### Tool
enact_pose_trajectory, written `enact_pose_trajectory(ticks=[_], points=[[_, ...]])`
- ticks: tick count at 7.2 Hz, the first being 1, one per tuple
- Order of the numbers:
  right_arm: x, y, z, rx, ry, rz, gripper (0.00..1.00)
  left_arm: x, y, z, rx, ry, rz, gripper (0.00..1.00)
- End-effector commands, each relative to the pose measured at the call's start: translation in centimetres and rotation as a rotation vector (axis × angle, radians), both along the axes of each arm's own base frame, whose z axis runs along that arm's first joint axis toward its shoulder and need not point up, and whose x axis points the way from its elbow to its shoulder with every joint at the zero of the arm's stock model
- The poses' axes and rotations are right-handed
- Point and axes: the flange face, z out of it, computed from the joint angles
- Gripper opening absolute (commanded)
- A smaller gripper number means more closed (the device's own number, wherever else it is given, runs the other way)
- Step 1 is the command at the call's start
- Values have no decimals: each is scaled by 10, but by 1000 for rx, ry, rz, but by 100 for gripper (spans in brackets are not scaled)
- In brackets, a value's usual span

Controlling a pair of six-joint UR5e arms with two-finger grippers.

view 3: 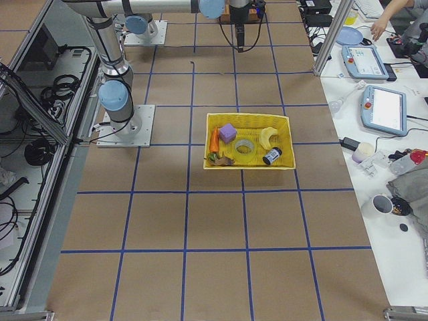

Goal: Transfer tape with both arms

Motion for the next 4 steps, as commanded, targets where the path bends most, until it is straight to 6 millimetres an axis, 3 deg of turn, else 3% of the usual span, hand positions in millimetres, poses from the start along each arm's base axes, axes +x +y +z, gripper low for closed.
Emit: enact_pose_trajectory(ticks=[1, 4], points=[[-1, 0, 0, -2, 0, -1, 100, 1, 2, 1, 3, -19, -1, 100], [-1, -2, 2, -7, -3, -1, 100, 6, 1, -3, 17, -76, -7, 100]])
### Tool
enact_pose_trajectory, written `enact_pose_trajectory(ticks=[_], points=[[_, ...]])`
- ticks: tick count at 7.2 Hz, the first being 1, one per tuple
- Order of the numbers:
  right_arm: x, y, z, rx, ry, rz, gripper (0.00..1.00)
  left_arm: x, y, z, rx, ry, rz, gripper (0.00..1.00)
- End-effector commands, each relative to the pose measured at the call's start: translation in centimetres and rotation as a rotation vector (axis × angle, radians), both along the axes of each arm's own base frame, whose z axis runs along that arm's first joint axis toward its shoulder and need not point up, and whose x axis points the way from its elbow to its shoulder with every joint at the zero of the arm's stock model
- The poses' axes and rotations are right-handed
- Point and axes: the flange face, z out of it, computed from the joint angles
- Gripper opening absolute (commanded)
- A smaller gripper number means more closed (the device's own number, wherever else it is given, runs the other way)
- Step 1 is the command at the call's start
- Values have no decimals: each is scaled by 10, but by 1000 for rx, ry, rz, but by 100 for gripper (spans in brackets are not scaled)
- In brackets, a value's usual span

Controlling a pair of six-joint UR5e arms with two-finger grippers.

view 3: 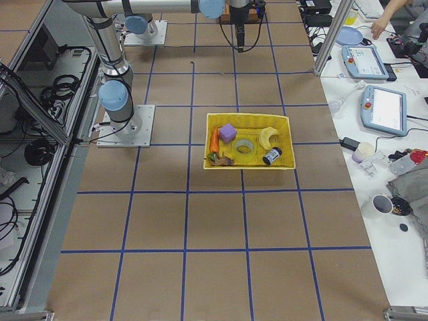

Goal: Transfer tape with both arms

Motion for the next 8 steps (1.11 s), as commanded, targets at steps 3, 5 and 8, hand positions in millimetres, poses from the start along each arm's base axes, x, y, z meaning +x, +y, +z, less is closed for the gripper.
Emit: enact_pose_trajectory(ticks=[3, 5, 8], points=[[-2, -3, 6, -9, 3, 9, 100, 2, -1, 1, -1, -1, -4, 100], [-1, -4, 2, -3, 2, -2, 100, -14, 9, 25, -25, 143, -4, 100], [1, -6, -6, 4, -2, 12, 100, -23, 11, 22, -2, 187, 10, 100]])
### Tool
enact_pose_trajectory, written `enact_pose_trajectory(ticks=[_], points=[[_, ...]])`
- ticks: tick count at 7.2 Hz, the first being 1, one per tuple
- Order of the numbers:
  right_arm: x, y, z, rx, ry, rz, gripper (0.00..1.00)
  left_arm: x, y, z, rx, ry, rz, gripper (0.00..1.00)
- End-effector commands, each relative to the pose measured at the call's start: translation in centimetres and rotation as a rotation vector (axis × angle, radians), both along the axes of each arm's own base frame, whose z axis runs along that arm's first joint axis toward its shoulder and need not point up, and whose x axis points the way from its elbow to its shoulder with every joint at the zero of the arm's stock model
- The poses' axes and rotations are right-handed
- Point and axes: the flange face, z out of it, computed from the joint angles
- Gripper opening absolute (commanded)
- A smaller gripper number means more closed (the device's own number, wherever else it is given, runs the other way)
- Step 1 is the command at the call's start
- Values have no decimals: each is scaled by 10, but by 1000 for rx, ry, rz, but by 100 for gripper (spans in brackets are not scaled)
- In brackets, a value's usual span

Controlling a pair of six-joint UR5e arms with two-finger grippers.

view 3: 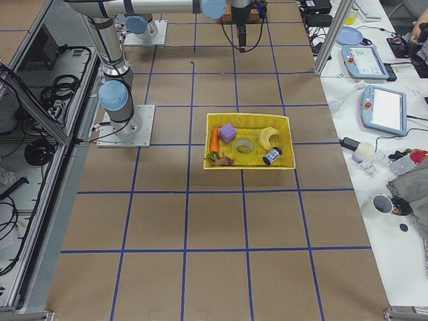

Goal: Transfer tape with both arms

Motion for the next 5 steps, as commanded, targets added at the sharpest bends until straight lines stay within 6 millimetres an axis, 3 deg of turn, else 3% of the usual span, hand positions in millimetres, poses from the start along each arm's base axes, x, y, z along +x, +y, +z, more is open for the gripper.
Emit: enact_pose_trajectory(ticks=[1, 3, 5], points=[[1, -4, -3, 12, -44, 3, 100, -1, 3, 1, 5, 1, 2, 100], [-36, -16, 0, 10, -40, -34, 100, 3, 5, 1, 14, 1, 13, 100], [-40, -14, 0, 32, -35, -40, 100, 5, 5, -8, 37, 2, 7, 100]])
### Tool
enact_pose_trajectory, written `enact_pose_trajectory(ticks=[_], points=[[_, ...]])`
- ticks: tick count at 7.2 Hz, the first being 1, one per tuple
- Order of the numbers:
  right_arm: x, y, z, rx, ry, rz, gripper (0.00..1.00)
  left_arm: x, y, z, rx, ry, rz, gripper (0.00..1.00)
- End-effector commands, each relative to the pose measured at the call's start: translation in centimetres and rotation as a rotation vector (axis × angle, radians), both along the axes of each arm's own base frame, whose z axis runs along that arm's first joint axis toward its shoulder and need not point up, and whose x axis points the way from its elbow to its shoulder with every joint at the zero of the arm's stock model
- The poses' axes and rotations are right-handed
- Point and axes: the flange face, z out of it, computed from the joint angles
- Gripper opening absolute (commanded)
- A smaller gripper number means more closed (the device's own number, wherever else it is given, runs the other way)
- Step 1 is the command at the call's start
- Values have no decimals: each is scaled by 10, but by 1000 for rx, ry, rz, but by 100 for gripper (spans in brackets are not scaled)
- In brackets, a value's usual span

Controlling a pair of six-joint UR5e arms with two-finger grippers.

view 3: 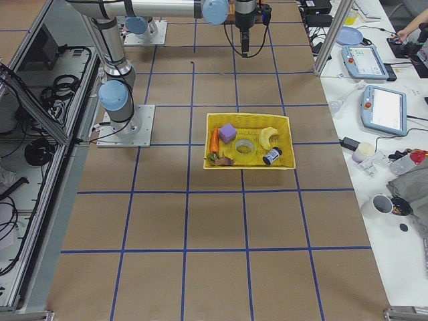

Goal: Transfer tape with both arms

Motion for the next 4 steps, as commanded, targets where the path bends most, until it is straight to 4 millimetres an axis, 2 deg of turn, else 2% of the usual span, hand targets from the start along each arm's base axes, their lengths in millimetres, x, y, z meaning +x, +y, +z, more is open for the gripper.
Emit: enact_pose_trajectory(ticks=[1, 3, 4], points=[[-5, 0, 1, 9, 2, -5, 100, 4, 0, -7, 15, -20, -8, 100], [-6, 3, -2, 38, 1, -2, 100, 7, 1, -7, 15, -63, -16, 100], [-14, -2, -1, 29, 2, 83, 100, 7, 0, -8, 17, -63, -17, 100]])
